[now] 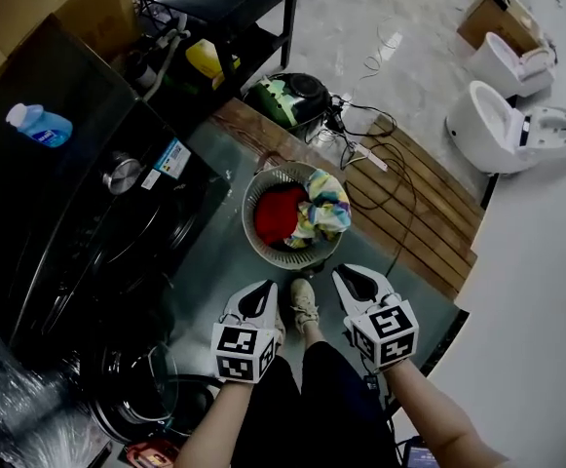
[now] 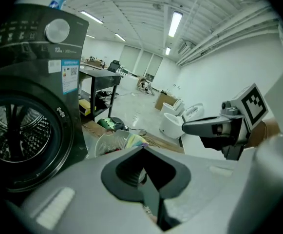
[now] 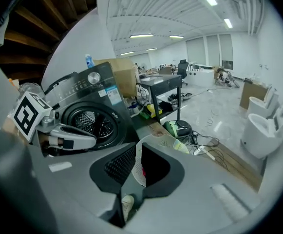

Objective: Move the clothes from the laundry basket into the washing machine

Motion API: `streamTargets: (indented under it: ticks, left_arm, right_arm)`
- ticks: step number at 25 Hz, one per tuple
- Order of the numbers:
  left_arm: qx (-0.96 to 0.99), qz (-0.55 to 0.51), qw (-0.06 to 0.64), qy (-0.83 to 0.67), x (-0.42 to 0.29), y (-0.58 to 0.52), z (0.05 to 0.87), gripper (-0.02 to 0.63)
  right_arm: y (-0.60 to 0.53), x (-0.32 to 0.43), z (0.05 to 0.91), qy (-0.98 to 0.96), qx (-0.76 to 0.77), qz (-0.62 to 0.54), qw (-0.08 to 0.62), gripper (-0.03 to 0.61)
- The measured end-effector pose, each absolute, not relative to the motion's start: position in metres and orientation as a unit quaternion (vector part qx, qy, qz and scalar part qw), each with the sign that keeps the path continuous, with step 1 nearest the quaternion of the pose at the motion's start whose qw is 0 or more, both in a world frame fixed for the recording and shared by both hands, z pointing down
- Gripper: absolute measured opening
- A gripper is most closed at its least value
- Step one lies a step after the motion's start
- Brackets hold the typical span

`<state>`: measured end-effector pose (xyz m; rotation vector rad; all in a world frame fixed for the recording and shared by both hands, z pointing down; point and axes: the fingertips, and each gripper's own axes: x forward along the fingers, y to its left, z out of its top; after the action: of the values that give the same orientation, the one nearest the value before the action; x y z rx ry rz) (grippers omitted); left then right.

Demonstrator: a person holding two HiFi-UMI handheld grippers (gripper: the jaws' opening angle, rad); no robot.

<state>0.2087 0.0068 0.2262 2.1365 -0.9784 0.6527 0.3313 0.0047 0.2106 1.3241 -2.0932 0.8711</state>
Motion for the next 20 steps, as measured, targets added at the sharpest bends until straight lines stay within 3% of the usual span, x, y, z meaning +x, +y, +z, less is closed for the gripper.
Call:
streamTargets:
  ticks: [8, 20]
  left_arm:
    - [0.814, 0.253, 0.368, -0.372, 0.227, -0.008, 0.340, 0.109]
    - [0.802, 0.248, 0.382, -0.386, 0.248, -0.031, 0.442, 0.109]
  right_arm:
    - [-0.018, 0.349, 0.346, -0.737, 0.498, 0.360, 0.280, 0.207]
    - [-0.060, 0.420, 0.503, -0.686, 0.524, 0.359, 0.355, 0.325]
